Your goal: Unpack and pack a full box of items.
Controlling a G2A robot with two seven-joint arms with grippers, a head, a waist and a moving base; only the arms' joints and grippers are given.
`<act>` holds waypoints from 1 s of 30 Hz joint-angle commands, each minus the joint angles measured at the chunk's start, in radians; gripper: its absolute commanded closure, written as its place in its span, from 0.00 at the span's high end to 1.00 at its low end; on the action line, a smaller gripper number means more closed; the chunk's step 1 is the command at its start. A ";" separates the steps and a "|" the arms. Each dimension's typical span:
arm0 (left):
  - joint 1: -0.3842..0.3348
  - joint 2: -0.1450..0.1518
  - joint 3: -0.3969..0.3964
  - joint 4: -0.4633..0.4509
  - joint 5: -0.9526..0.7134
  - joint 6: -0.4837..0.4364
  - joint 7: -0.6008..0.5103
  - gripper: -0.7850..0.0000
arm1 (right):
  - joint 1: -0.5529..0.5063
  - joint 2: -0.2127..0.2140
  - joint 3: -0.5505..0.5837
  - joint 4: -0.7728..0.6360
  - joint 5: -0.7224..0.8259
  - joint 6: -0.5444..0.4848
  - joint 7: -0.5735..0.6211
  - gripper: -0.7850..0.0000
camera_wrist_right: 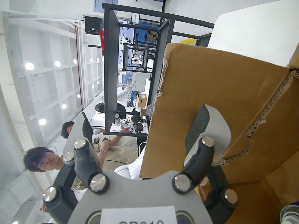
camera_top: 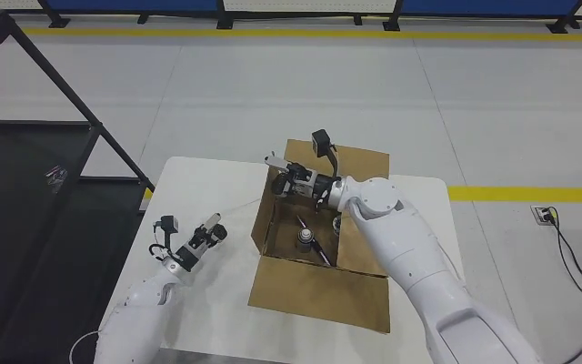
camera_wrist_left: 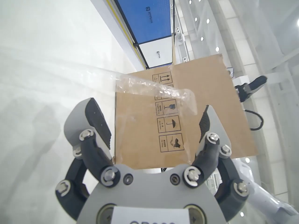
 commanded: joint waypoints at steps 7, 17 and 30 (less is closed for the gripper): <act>-0.023 -0.011 0.033 -0.010 -0.008 0.146 0.013 1.00 | -0.005 0.002 0.005 -0.008 -0.008 0.000 0.000 1.00; -0.061 -0.025 0.056 0.046 -0.092 0.202 -0.079 1.00 | -0.012 0.011 0.022 -0.010 -0.015 -0.001 -0.004 1.00; -0.190 -0.064 0.090 0.186 -0.146 0.337 0.058 1.00 | -0.014 0.011 0.024 -0.018 -0.020 0.011 0.000 1.00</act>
